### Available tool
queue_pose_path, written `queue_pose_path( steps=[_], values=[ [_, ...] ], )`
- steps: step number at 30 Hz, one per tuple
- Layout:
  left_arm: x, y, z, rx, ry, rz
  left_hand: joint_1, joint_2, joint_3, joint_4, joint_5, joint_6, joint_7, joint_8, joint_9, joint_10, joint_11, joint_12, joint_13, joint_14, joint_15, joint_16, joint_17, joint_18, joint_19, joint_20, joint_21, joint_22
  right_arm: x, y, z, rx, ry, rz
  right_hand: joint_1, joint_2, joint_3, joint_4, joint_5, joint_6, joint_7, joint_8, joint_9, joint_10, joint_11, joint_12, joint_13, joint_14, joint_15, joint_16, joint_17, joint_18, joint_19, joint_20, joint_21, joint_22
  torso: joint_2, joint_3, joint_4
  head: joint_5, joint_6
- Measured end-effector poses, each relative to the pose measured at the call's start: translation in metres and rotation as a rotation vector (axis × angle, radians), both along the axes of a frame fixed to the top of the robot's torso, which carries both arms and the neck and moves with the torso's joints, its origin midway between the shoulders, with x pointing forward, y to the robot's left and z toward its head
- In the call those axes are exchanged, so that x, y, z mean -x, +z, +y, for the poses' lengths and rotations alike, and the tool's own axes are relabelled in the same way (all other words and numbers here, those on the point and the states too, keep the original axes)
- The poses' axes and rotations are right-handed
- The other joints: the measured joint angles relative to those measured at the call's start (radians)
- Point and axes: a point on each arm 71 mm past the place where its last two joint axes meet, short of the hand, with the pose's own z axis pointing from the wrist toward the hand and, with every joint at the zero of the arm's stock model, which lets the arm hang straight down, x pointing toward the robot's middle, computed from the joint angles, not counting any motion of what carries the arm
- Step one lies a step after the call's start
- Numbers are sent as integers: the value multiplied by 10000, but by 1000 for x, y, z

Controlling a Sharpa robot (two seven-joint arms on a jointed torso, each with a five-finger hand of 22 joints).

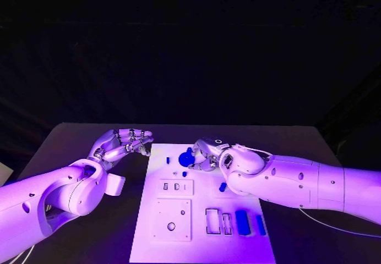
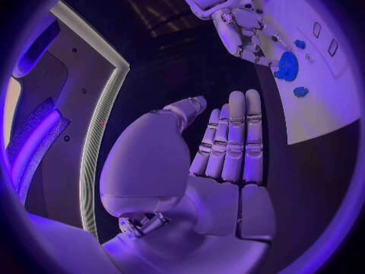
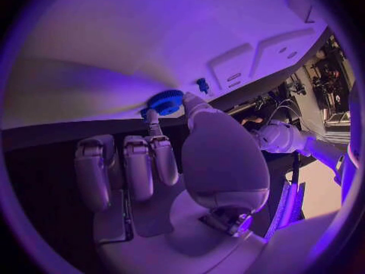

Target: Assemble the parts on the task board

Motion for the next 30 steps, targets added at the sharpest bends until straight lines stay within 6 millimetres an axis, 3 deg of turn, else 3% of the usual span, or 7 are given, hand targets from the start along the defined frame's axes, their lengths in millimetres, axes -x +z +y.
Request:
queue_pose_path(
  steps=[7,15,23,30],
  values=[
    [0,0,2,-17,36,2,0,0,0,0,0,0,0,0,-1,0,0,0,0,0,0,0,0,0,0,0,0,-1,9,3,-28,-142,-323,-7,0,0,55,-2,16,36,-31,2,9,0,0,0,0,0,-1,0,0,0,0,0,0,-1,-3,7,-21,1,-1],
    [-1,-1,3,-39,87,9,0,0,0,0,0,0,0,0,-2,0,0,0,0,0,0,0,0,0,0,0,0,-1,19,34,-70,-1258,-753,-487,202,147,215,-38,15,37,-31,2,-18,0,0,0,-1,0,-1,0,7,0,0,-1,0,-2,-27,34,-97,-19,47],
    [-2,-1,3,-32,89,14,0,0,0,0,0,0,0,0,-3,0,0,0,0,0,0,0,0,-1,0,0,0,-2,23,60,-128,-2310,-1505,-405,1347,-183,500,-169,-236,37,-31,2,-113,0,0,-143,-1,0,-1,0,7,-1,0,-1,0,-3,-65,77,-202,-41,71],
    [-1,-1,1,-12,49,19,0,0,0,0,0,0,0,0,-3,0,0,0,0,0,0,0,0,0,0,0,0,-2,27,57,-170,-2517,-1915,-38,2396,-438,693,-306,-457,17,-51,2,-171,-304,-19,-987,-2,-1,-2,0,6,-1,0,-1,-57,-4,-84,107,-254,-212,36]
  ],
)
